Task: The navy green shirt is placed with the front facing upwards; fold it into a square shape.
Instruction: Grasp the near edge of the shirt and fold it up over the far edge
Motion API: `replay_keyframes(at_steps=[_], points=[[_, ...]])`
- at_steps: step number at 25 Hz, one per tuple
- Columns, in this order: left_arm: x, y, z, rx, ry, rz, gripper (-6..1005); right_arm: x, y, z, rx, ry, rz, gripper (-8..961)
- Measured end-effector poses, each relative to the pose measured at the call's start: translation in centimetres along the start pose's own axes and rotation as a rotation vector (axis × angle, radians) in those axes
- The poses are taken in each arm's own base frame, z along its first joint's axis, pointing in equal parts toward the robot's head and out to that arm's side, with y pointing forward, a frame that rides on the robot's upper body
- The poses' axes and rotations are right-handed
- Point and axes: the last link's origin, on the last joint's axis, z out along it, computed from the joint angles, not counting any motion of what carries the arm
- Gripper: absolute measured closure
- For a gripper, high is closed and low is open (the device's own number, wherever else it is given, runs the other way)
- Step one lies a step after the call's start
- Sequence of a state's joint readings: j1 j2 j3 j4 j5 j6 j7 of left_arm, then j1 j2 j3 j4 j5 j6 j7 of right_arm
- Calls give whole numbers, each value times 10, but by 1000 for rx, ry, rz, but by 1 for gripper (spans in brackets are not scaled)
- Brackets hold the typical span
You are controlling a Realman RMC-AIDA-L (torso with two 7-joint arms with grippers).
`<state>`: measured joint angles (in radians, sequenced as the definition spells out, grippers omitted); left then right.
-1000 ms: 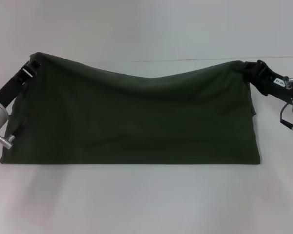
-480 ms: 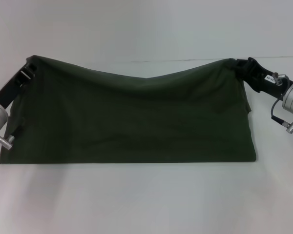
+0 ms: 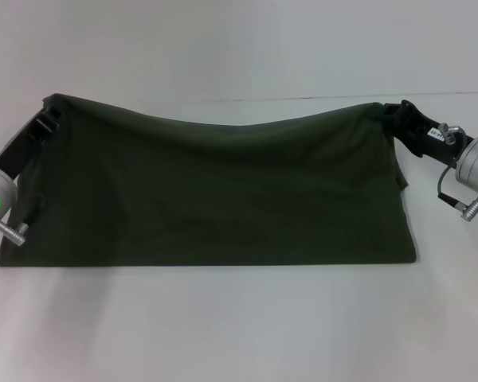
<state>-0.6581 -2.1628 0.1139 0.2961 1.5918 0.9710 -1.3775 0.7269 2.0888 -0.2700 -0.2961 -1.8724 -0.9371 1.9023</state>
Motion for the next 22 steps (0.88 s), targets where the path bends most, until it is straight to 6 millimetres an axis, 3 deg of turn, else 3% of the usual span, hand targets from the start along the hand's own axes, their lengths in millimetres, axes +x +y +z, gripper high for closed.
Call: replay_keyframes(at_steps=[11,13,18,22], points=[[-5,-3,6,63,24,2,965,-2,1,2,-3,-28,-36,849],[-6,-2,6,67,35,4,964,-2,0,0,-5,-46,-31,620],[-7,-3,6,82,55,-1,962,-1,-6,-4,2,-69,-12,439],[-8,-5,7,96,50,-4,889,0,-8,-7,4,-73,-13,261]])
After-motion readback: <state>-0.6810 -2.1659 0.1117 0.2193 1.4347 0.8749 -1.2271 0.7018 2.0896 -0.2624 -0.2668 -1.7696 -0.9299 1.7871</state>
